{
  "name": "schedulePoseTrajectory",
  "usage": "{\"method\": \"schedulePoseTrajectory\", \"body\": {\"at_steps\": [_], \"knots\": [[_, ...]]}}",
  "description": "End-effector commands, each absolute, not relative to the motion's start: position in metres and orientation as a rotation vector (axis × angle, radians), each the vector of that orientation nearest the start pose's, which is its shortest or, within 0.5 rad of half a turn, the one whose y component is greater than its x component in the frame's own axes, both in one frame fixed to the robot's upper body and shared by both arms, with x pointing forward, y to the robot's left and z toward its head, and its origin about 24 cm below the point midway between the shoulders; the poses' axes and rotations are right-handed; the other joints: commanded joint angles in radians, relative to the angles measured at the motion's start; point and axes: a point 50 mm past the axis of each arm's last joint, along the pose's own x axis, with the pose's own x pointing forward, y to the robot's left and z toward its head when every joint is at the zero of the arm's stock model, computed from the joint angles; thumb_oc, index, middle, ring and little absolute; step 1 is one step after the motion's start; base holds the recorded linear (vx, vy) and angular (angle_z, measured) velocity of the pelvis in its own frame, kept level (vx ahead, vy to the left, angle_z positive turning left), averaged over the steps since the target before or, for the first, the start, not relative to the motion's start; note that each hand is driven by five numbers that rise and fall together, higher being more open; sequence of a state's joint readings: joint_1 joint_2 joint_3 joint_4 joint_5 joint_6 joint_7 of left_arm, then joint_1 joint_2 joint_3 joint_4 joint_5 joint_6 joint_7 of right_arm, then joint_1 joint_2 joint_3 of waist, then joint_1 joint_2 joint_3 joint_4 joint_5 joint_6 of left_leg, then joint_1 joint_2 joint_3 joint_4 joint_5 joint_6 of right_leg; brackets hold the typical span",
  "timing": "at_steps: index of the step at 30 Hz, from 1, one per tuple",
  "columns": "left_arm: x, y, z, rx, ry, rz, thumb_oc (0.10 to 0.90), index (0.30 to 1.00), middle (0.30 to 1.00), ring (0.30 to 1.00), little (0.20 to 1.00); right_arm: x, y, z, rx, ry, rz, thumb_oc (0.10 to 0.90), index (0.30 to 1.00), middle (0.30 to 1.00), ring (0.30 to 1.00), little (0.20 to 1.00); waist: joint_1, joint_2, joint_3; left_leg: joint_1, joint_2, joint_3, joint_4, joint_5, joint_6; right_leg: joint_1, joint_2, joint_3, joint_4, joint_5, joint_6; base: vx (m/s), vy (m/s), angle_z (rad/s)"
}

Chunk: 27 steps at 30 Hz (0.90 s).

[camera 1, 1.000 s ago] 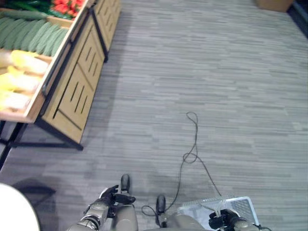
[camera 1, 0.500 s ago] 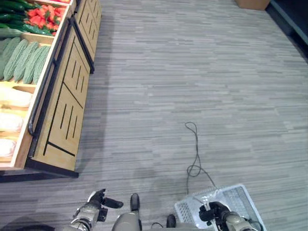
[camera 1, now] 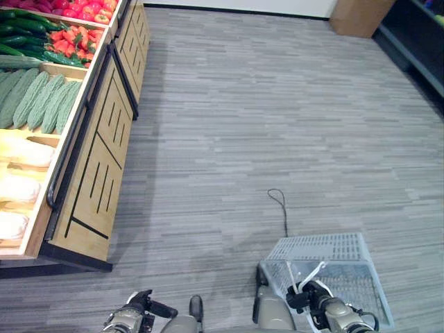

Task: Get the vegetables into the basket

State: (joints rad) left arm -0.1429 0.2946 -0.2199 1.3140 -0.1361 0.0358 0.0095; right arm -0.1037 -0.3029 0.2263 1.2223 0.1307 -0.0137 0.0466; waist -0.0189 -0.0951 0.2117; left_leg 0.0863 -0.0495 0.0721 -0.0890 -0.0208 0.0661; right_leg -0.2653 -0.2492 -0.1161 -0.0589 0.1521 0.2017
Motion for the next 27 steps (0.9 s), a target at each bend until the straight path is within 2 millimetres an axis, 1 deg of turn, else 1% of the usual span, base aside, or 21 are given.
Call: {"method": "schedulePoseTrajectory", "body": {"at_steps": [1, 4, 5, 6, 7, 8, 9, 11, 12, 14, 15, 16, 18, 19, 20, 21, 22, 24, 25, 26, 27], "knots": [[0.143, 0.258, -0.141, 0.273, 1.134, 0.14, 0.9, 1.0, 1.0, 1.0, 1.0, 0.115, -0.258, -0.148, -0.329, 1.186, 0.001, 0.4, 0.3, 0.3, 0.3, 0.3, -0.02, 0.005, 0.021, 0.043, 0.042, -0.049, 0.088, -0.104, -0.098, 0.0, 0.019, -0.01, 0.051, 0.092, 0.051, 0.33, -0.108, 0.26], [0.144, 0.255, -0.142, 0.258, 1.13, 0.14, 0.9, 1.0, 1.0, 1.0, 1.0, 0.112, -0.259, -0.149, -0.335, 1.192, 0.005, 0.4, 0.3, 0.3, 0.3, 0.3, -0.03, 0.009, 0.02, 0.072, 0.043, -0.067, 0.083, -0.116, -0.101, -0.001, 0.035, -0.014, 0.065, 0.092, 0.043, 0.19, -0.079, 0.36], [0.143, 0.253, -0.143, 0.259, 1.134, 0.131, 0.9, 1.0, 1.0, 1.0, 1.0, 0.109, -0.26, -0.149, -0.338, 1.202, 0.003, 0.4, 0.3, 0.3, 0.3, 0.3, -0.033, 0.011, 0.011, 0.089, 0.048, -0.082, 0.078, -0.122, -0.107, 0.003, 0.039, -0.008, 0.075, 0.076, 0.033, 0.16, -0.071, 0.47], [0.142, 0.251, -0.144, 0.259, 1.136, 0.122, 0.9, 1.0, 1.0, 1.0, 1.0, 0.106, -0.262, -0.15, -0.339, 1.21, 0.0, 0.4, 0.3, 0.3, 0.3, 0.3, -0.04, 0.019, 0.005, 0.103, 0.055, -0.093, 0.072, -0.128, -0.11, 0.004, 0.049, 0.007, 0.088, 0.068, 0.023, 0.31, -0.2, 0.25], [0.141, 0.247, -0.145, 0.249, 1.143, 0.111, 0.9, 1.0, 1.0, 1.0, 1.0, 0.103, -0.265, -0.15, -0.339, 1.221, -0.006, 0.4, 0.3, 0.3, 0.3, 0.3, -0.05, 0.035, -0.009, 0.116, 0.078, -0.12, 0.066, -0.123, -0.123, 0.004, 0.073, 0.018, 0.107, 0.049, 0.003, 0.3, -0.22, 0.11], [0.14, 0.243, -0.147, 0.238, 1.146, 0.103, 0.9, 1.0, 1.0, 1.0, 1.0, 0.102, -0.266, -0.15, -0.339, 1.224, -0.012, 0.4, 0.3, 0.3, 0.3, 0.3, -0.057, 0.046, -0.016, 0.116, 0.091, -0.132, 0.067, -0.121, -0.133, 0.003, 0.086, 0.017, 0.12, 0.03, -0.008, 0.22, -0.178, 0.3], [0.14, 0.243, -0.147, 0.238, 1.147, 0.102, 0.9, 1.0, 1.0, 1.0, 1.0, 0.102, -0.267, -0.149, -0.339, 1.224, -0.012, 0.4, 0.3, 0.3, 0.3, 0.3, -0.058, 0.048, -0.017, 0.116, 0.093, -0.133, 0.067, -0.121, -0.134, 0.003, 0.087, 0.016, 0.122, 0.029, -0.008, 0.12, -0.105, 0.61], [0.137, 0.238, -0.149, 0.248, 1.162, 0.079, 0.9, 1.0, 1.0, 1.0, 1.0, 0.103, -0.269, -0.148, -0.336, 1.217, -0.02, 0.4, 0.3, 0.3, 0.3, 0.3, -0.066, 0.066, -0.022, 0.106, 0.117, -0.151, 0.076, -0.088, -0.155, -0.003, 0.1, -0.009, 0.144, 0.009, -0.026, 0.12, -0.175, 0.51], [0.137, 0.237, -0.15, 0.25, 1.165, 0.071, 0.9, 1.0, 1.0, 1.0, 1.0, 0.104, -0.269, -0.148, -0.338, 1.216, -0.023, 0.4, 0.3, 0.3, 0.3, 0.3, -0.068, 0.069, -0.024, 0.1, 0.123, -0.156, 0.076, -0.083, -0.16, 0.0, 0.102, -0.015, 0.142, 0.004, -0.031, 0.15, -0.249, 0.29], [0.139, 0.231, -0.15, 0.253, 1.162, 0.055, 0.9, 1.0, 1.0, 1.0, 1.0, 0.105, -0.274, -0.146, -0.355, 1.21, -0.024, 0.4, 0.3, 0.3, 0.3, 0.3, -0.069, 0.091, -0.034, 0.076, 0.157, -0.168, 0.082, -0.022, -0.188, 0.011, 0.129, -0.037, 0.133, -0.027, -0.054, 0.2, -0.279, 0.38], [0.139, 0.231, -0.15, 0.253, 1.16, 0.057, 0.9, 1.0, 1.0, 1.0, 1.0, 0.106, -0.274, -0.145, -0.357, 1.207, -0.021, 0.4, 0.3, 0.3, 0.3, 0.3, -0.068, 0.094, -0.034, 0.07, 0.165, -0.171, 0.098, -0.003, -0.196, 0.012, 0.137, -0.04, 0.137, -0.039, -0.062, 0.22, -0.284, 0.24], [0.14, 0.231, -0.15, 0.248, 1.16, 0.059, 0.9, 1.0, 1.0, 1.0, 1.0, 0.106, -0.275, -0.145, -0.362, 1.207, -0.015, 0.4, 0.3, 0.3, 0.3, 0.3, -0.067, 0.097, -0.032, 0.055, 0.172, -0.17, 0.137, 0.026, -0.205, 0.024, 0.155, -0.041, 0.145, -0.068, -0.081, 0.16, -0.208, 0.09], [0.14, 0.23, -0.15, 0.25, 1.159, 0.051, 0.9, 1.0, 1.0, 1.0, 1.0, 0.106, -0.277, -0.145, -0.372, 1.213, -0.01, 0.4, 0.3, 0.3, 0.3, 0.3, -0.061, 0.09, -0.021, 0.014, 0.161, -0.178, 0.241, 0.078, -0.219, 0.061, 0.173, -0.036, 0.146, -0.096, -0.105, 0.11, -0.16, 0.07], [0.14, 0.23, -0.15, 0.25, 1.159, 0.051, 0.9, 1.0, 1.0, 1.0, 1.0, 0.106, -0.277, -0.145, -0.372, 1.213, -0.01, 0.4, 0.3, 0.3, 0.3, 0.3, -0.061, 0.09, -0.021, 0.014, 0.161, -0.178, 0.242, 0.078, -0.219, 0.061, 0.173, -0.036, 0.146, -0.096, -0.105, 0.06, -0.128, 0.15], [0.143, 0.231, -0.149, 0.253, 1.151, 0.049, 0.9, 1.0, 1.0, 1.0, 1.0, 0.106, -0.278, -0.144, -0.377, 1.209, -0.007, 0.4, 0.3, 0.3, 0.3, 0.3, -0.055, 0.076, -0.008, -0.03, 0.148, -0.181, 0.329, 0.112, -0.224, 0.083, 0.172, -0.032, 0.141, -0.102, -0.117, 0.07, -0.13, 0.11], [0.145, 0.232, -0.148, 0.255, 1.147, 0.05, 0.9, 1.0, 1.0, 1.0, 1.0, 0.106, -0.279, -0.144, -0.382, 1.21, -0.006, 0.4, 0.3, 0.3, 0.3, 0.3, -0.047, 0.061, 0.003, -0.056, 0.136, -0.18, 0.381, 0.125, -0.221, 0.109, 0.173, -0.03, 0.13, -0.109, -0.127, 0.1, -0.182, 0.05], [0.146, 0.232, -0.147, 0.258, 1.143, 0.051, 0.9, 1.0, 1.0, 1.0, 1.0, 0.105, -0.28, -0.144, -0.385, 1.214, -0.009, 0.4, 0.3, 0.3, 0.3, 0.3, -0.038, 0.046, 0.015, -0.093, 0.127, -0.164, 0.41, 0.126, -0.216, 0.135, 0.166, -0.031, 0.114, -0.11, -0.128, 0.11, -0.14, 0.06], [0.148, 0.232, -0.147, 0.249, 1.138, 0.051, 0.9, 1.0, 1.0, 1.0, 1.0, 0.104, -0.284, -0.143, -0.375, 1.22, -0.031, 0.4, 0.3, 0.3, 0.3, 0.3, -0.025, 0.031, 0.028, -0.166, 0.146, -0.083, 0.343, 0.094, -0.202, 0.177, 0.15, -0.035, 0.086, -0.114, -0.11, 0.17, -0.035, 0.13], [0.148, 0.232, -0.147, 0.243, 1.137, 0.053, 0.9, 1.0, 1.0, 1.0, 1.0, 0.103, -0.286, -0.142, -0.367, 1.221, -0.047, 0.4, 0.3, 0.3, 0.3, 0.3, -0.013, 0.028, 0.028, -0.198, 0.158, -0.045, 0.246, 0.067, -0.194, 0.195, 0.145, -0.035, 0.073, -0.12, -0.095, 0.26, 0.065, 0.33], [0.148, 0.232, -0.147, 0.244, 1.137, 0.052, 0.9, 1.0, 1.0, 1.0, 1.0, 0.103, -0.287, -0.142, -0.37, 1.221, -0.055, 0.4, 0.3, 0.3, 0.3, 0.3, 0.003, 0.034, 0.026, -0.231, 0.171, -0.04, 0.161, 0.094, -0.194, 0.211, 0.147, -0.029, 0.062, -0.124, -0.085, 0.44, 0.198, 0.43], [0.148, 0.232, -0.147, 0.256, 1.136, 0.045, 0.9, 1.0, 1.0, 1.0, 1.0, 0.102, -0.288, -0.142, -0.381, 1.219, -0.057, 0.4, 0.3, 0.3, 0.3, 0.3, 0.028, 0.052, 0.013, -0.292, 0.205, -0.045, 0.04, 0.196, -0.217, 0.257, 0.148, -0.003, 0.05, -0.156, -0.071, 0.35, 0.174, 0.36]]}}
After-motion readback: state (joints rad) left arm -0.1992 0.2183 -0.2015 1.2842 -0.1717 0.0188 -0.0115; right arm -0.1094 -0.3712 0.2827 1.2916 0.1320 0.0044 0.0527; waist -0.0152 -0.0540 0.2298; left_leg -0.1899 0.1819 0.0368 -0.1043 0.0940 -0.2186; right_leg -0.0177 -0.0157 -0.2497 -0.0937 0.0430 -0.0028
